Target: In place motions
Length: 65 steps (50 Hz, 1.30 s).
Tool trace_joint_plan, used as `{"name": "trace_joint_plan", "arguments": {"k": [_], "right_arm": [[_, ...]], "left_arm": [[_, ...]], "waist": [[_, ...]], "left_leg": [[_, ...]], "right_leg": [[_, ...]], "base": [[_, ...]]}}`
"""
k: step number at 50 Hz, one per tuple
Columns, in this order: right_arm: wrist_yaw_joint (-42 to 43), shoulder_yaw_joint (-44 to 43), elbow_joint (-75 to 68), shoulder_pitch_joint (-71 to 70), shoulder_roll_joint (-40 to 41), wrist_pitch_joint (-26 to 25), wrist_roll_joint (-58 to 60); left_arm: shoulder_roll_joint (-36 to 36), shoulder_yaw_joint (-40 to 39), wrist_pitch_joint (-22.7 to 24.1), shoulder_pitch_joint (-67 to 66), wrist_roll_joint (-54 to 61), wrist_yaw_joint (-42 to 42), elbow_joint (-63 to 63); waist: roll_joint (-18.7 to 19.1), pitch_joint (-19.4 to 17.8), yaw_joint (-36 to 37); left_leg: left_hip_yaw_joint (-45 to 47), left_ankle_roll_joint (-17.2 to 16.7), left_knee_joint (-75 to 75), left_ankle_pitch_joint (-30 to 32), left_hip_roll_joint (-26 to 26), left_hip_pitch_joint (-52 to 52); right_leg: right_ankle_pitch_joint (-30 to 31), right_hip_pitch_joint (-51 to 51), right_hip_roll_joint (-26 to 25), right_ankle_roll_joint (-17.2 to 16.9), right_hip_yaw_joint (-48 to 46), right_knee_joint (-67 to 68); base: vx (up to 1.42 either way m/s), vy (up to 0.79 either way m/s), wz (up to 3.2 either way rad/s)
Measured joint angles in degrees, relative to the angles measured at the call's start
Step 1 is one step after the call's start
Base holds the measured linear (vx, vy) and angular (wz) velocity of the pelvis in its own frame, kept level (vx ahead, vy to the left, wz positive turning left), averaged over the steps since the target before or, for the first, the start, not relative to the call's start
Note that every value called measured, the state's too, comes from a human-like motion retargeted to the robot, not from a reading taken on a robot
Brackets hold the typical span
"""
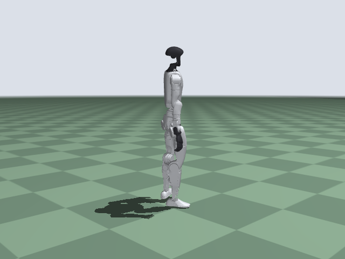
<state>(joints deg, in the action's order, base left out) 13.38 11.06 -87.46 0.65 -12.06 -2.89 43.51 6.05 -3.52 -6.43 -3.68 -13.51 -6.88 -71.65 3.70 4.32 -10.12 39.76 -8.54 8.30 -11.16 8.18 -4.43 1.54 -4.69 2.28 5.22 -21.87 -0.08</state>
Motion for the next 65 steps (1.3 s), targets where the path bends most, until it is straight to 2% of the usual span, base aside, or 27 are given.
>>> {"name": "trace_joint_plan", "arguments": {"k": [5,10,15,18,20,23,27,35,42,45,48,50,52,57,60,65], "right_arm": [[-0.69,1.47,0.85,-0.24,-0.36,0.43,2.02],[-1.2,6.06,3.49,0.17,-1.0,2.14,11.32],[-1.83,10.37,5.01,0.23,-1.21,4.23,18.9],[-2.56,11.52,4.9,0.14,-0.76,5.48,19.56],[-3.25,11.49,4.6,-0.03,-0.42,5.94,18.91],[-4.41,10.85,3.91,-0.19,0.14,6.12,16.37],[-6.21,10.22,3.21,-0.38,0.66,7.59,12.87],[-11.94,9.31,4.35,-0.51,1.13,10.85,9.47],[-23.37,6.78,12.98,2.94,-0.54,14.62,1.37],[-26.55,6.94,19.07,5.13,-1.99,16.06,-1.62],[-28.09,7.79,26.11,7.15,-3.65,17.1,-2.65],[-28.1,7.98,30.52,8.14,-4.46,17.45,-2.22],[-27.66,8.03,33.75,8.73,-4.72,17.72,-1.99],[-26.49,8.6,40.5,8.67,-4.2,18.59,-3.47],[-27.08,8.72,42.79,7.88,-3.48,18.17,-5.02],[-26.88,8.88,44.23,6.36,-2.46,17.06,-6.65]], "left_arm": [[-0.95,-3.93,-1.54,0.41,2.49,3.25,-7.73],[-1.01,-6.69,-4.18,0.07,1.27,9.67,-14.84],[-1.19,-8.57,-8.02,-0.46,-2.31,19.04,-19.54],[-1.46,-9.63,-9.29,-1.02,-4.84,23.01,-20.11],[-1.77,-10.21,-9.18,-1.38,-5.97,23.57,-19.68],[-2.29,-11.02,-8.84,-1.88,-7.08,23.06,-18.63],[-2.64,-12.07,-8.41,-2.3,-8.14,23.45,-17.68],[-1.73,-13.54,-9.22,-1.46,-7.52,24.68,-17.42],[-1.03,-14.25,-9.16,0.5,-5.57,25.35,-14.87],[-0.9,-14.59,-9.02,1.03,-4.71,25.64,-13.51],[-0.67,-14.43,-9.15,1.65,-3.62,25.37,-12.35],[-0.61,-14.01,-8.98,2.18,-2.75,24.65,-11.99],[-0.43,-13.29,-8.63,2.57,-2.0,23.91,-12.14],[0.93,-11.17,-8.92,3.64,-2.65,24.7,-12.93],[1.46,-10.39,-9.73,4.15,-4.16,24.82,-12.89],[0.85,-9.74,-9.63,4.37,-4.04,24.36,-13.19]], "waist": [[-0.29,-0.16,0.37],[-1.05,0.31,1.69],[-1.28,0.94,2.24],[-1.59,0.74,3.14],[-1.68,0.95,3.66],[-1.85,1.34,5.02],[-2.17,1.69,6.71],[-4.46,2.2,7.94],[-5.49,-0.27,10.6],[-4.93,-1.93,11.91],[-2.84,-3.6,11.74],[-1.33,-4.45,10.69],[-0.46,-4.94,9.49],[0.24,-5.97,7.44],[-0.91,-6.18,7.65],[-3.79,-6.75,7.97]], "left_leg": [[3.25,-1.88,3.01,3.02,0.97,0.52],[2.77,-3.83,4.72,4.22,0.9,0.53],[11.53,-4.51,2.95,5.59,1.41,3.07],[12.93,-5.41,2.55,6.26,0.91,3.83],[11.39,-6.46,2.01,5.52,-0.42,2.61],[12.28,-6.46,0.27,3.68,-1.52,2.13],[8.09,-6.46,-0.34,1.01,-3.2,1.05],[5.42,-6.46,0.27,-3.85,-5.57,-0.11],[2.25,-6.46,-0.63,-8.21,-6.68,1.42],[0.79,-6.46,-0.59,-10.14,-6.2,2.74],[-2.1,-6.43,0.38,-11.34,-3.92,3.26],[-5.1,-6.18,1.22,-11.76,-2.36,2.72],[-8.07,-5.57,1.5,-11.75,-1.78,1.93],[-15.4,-3.56,1.93,-11.44,-2.09,-0.53],[-17.99,-2.83,2.28,-11.35,-3.78,-1.91],[-22.35,-0.91,1.48,-11.39,-9.67,-1.91]], "right_leg": [[-0.24,-0.07,1.26,-0.46,-3.2,-0.33],[-0.39,-0.13,2.42,-1.07,-5.57,-0.58],[-0.6,-0.25,3.01,-1.69,-8.03,-0.79],[-0.81,0.12,3.14,-2.12,-8.4,-0.75],[-0.41,-0.31,3.52,-2.54,-9.3,-0.89],[-0.03,-0.87,3.8,-3.07,-9.81,-0.84],[0.58,-0.62,4.22,-4.07,-11.11,-0.97],[1.35,0.97,6.35,-6.28,-15.1,-0.85],[1.64,4.38,7.25,-8.01,-18.71,1.42],[2.48,6.46,7.23,-6.57,-19.22,3.42],[1.86,7.35,6.42,-2.45,-14.93,9.46],[1.12,5.66,6.04,-1.87,-7.98,17.56],[1.0,3.39,4.51,-2.72,-1.52,24.68],[1.57,-1.46,-5.08,-7.09,12.75,35.75],[-0.47,-3.78,-8.12,-8.05,16.69,35.07],[-4.46,-4.52,-10.09,-7.01,22.39,21.96]], "base": [[-0.15,0.12,0.64],[-0.14,0.13,0.52],[-0.19,0.17,0.68],[-0.19,0.18,0.51],[-0.28,0.31,0.58],[-0.23,0.24,0.41],[-0.22,0.28,0.28],[-0.19,0.28,0.36],[-0.14,0.2,0.21],[-0.12,0.25,0.16],[-0.07,0.1,0.74],[-0.09,0.14,1.32],[-0.1,0.13,1.59],[-0.1,0.07,1.5],[-0.04,0.05,1.27],[0.03,0.07,1.5]]}}
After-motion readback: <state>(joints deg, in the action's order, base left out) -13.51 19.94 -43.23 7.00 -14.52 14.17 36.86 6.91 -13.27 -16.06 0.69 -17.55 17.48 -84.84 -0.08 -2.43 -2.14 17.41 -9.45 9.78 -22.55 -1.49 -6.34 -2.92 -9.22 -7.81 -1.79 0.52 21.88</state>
